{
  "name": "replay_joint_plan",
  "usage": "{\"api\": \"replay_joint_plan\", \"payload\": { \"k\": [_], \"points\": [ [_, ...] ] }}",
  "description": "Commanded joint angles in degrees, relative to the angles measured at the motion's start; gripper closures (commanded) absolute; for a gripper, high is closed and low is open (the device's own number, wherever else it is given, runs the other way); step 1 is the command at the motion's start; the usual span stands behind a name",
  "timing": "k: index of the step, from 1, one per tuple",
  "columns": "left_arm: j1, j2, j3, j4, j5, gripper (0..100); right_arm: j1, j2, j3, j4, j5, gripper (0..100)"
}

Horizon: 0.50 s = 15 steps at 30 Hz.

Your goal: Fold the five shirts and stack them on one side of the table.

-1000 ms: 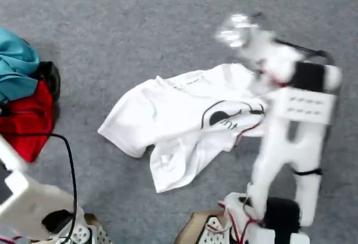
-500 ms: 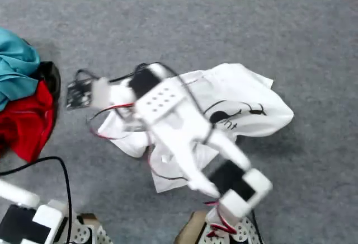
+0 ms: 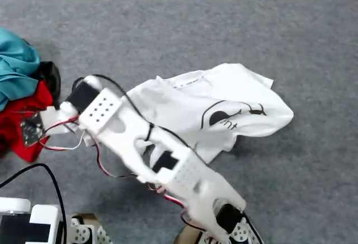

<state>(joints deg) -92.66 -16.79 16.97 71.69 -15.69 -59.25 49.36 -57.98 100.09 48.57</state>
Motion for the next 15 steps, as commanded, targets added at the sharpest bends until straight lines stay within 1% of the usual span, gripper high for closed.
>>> {"api": "replay_joint_plan", "payload": {
  "k": [1,6,11,15],
  "points": [
    [-0.8,-2.2,-0.4,-0.8,-0.4,71,-0.7,6.0,-10.2,1.7,0.8,74.8],
    [-0.8,-2.2,-0.4,-0.8,-0.4,71,1.9,11.7,-13.8,1.8,0.8,74.8],
    [-0.8,-2.2,-0.4,-0.7,-0.4,71,6.4,11.1,-13.3,1.9,1.4,74.8],
    [-0.4,-2.2,-0.4,-0.6,-0.3,71,8.8,11.6,-7.8,1.9,2.8,74.9]
  ]
}}
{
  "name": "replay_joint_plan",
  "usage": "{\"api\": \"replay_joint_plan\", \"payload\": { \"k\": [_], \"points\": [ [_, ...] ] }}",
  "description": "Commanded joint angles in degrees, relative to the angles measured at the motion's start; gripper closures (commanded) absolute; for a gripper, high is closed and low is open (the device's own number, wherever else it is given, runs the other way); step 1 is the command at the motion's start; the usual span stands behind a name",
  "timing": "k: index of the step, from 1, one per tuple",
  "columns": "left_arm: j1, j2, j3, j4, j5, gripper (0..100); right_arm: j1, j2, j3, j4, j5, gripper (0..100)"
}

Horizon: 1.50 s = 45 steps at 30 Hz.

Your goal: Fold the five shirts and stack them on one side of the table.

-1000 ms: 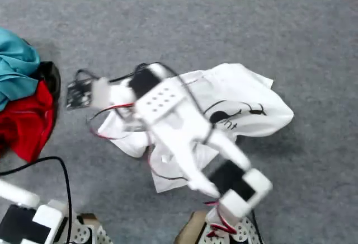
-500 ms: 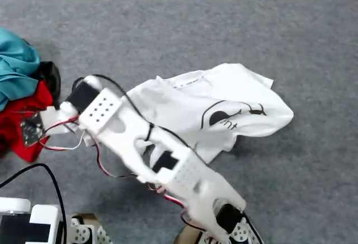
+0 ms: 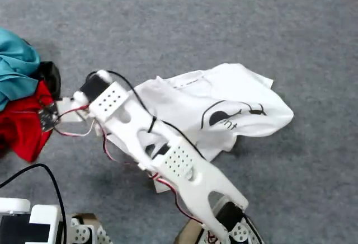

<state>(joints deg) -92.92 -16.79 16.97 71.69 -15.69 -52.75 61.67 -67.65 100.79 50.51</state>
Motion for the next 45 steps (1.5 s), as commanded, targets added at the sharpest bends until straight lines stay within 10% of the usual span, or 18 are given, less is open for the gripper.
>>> {"api": "replay_joint_plan", "payload": {
  "k": [1,20,34,45],
  "points": [
    [-0.1,-2.2,-0.3,-0.6,-0.2,71,2.7,-0.6,3.3,1.2,0.9,74.9],
    [-0.6,-2.2,3.3,-0.7,-0.4,71,-5.5,-0.3,-0.5,-1.0,2.4,74.9],
    [-0.1,-2.2,3.3,-0.7,-0.4,71,1.5,6.2,-3.3,-4.0,2.3,75.1],
    [-0.1,-2.2,3.3,-0.7,-0.4,71,2.9,5.8,-3.9,-4.1,2.0,91.1]
  ]
}}
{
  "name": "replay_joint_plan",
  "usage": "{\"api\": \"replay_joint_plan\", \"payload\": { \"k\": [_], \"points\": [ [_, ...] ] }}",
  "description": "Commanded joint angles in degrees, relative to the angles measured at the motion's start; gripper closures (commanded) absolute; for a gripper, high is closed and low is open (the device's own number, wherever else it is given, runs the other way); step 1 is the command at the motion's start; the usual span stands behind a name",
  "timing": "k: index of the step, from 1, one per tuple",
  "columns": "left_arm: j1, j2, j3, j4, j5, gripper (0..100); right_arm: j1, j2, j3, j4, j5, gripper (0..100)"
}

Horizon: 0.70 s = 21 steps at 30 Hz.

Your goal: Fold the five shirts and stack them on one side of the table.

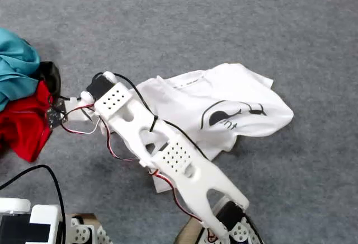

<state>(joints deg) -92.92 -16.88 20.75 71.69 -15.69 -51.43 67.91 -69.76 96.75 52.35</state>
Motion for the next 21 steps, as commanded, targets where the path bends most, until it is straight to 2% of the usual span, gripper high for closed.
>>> {"api": "replay_joint_plan", "payload": {
  "k": [1,4,13,18,21],
  "points": [
    [-0.1,-2.2,-0.5,-0.7,-0.4,71,1.5,-0.5,-2.2,-0.1,-0.2,91.8],
    [-0.1,-2.3,-0.5,-0.7,-0.4,71,1.6,-0.3,-6.1,0.0,-3.2,98.7],
    [-0.1,-2.6,-0.5,-0.6,-0.4,71,2.8,-1.4,-26.5,4.8,-8.9,99.4],
    [1.9,-2.6,-0.4,0.0,-0.4,71,9.3,-12.3,-25.5,3.1,-9.1,99.4],
    [7.1,-2.6,-0.8,7.0,-0.4,71,15.2,-19.4,-25.7,-0.4,-9.1,99.5]
  ]
}}
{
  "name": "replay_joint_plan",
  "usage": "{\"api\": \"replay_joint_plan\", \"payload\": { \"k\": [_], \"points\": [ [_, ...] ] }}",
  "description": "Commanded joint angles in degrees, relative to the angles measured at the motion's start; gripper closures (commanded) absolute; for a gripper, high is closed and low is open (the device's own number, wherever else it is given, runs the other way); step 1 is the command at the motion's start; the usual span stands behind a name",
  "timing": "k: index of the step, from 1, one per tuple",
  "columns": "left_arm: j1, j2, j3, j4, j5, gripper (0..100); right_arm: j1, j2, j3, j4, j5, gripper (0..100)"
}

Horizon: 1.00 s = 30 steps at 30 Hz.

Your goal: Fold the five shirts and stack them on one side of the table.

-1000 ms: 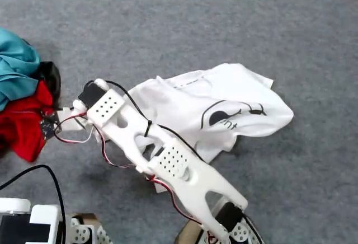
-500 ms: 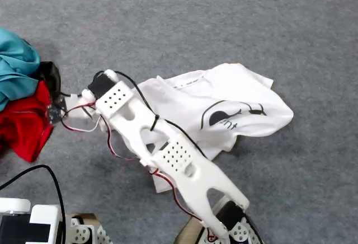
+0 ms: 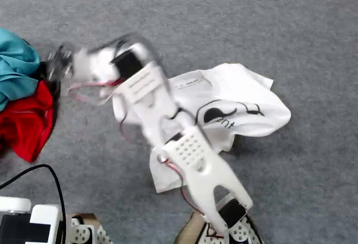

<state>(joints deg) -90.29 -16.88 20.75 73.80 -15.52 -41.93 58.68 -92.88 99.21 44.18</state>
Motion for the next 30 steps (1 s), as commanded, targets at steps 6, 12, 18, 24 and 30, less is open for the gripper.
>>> {"api": "replay_joint_plan", "payload": {
  "k": [6,12,18,24,30],
  "points": [
    [27.0,-2.3,-0.4,19.0,-0.2,71,21.1,-19.6,-2.7,-6.2,-1.0,99.5],
    [54.5,-2.3,-0.4,22.7,4.7,71,39.9,-18.2,-2.6,-9.8,-1.0,99.5],
    [82.6,-2.1,-0.6,18.5,13.6,71,53.1,-10.5,-2.6,-10.6,-4.2,99.5],
    [101.0,-2.1,-1.0,5.0,25.6,71,59.8,-0.6,-2.7,-11.0,-17.0,99.5],
    [107.4,2.5,-6.5,-4.3,32.4,71,61.1,10.4,-2.7,-16.4,-28.5,99.5]
  ]
}}
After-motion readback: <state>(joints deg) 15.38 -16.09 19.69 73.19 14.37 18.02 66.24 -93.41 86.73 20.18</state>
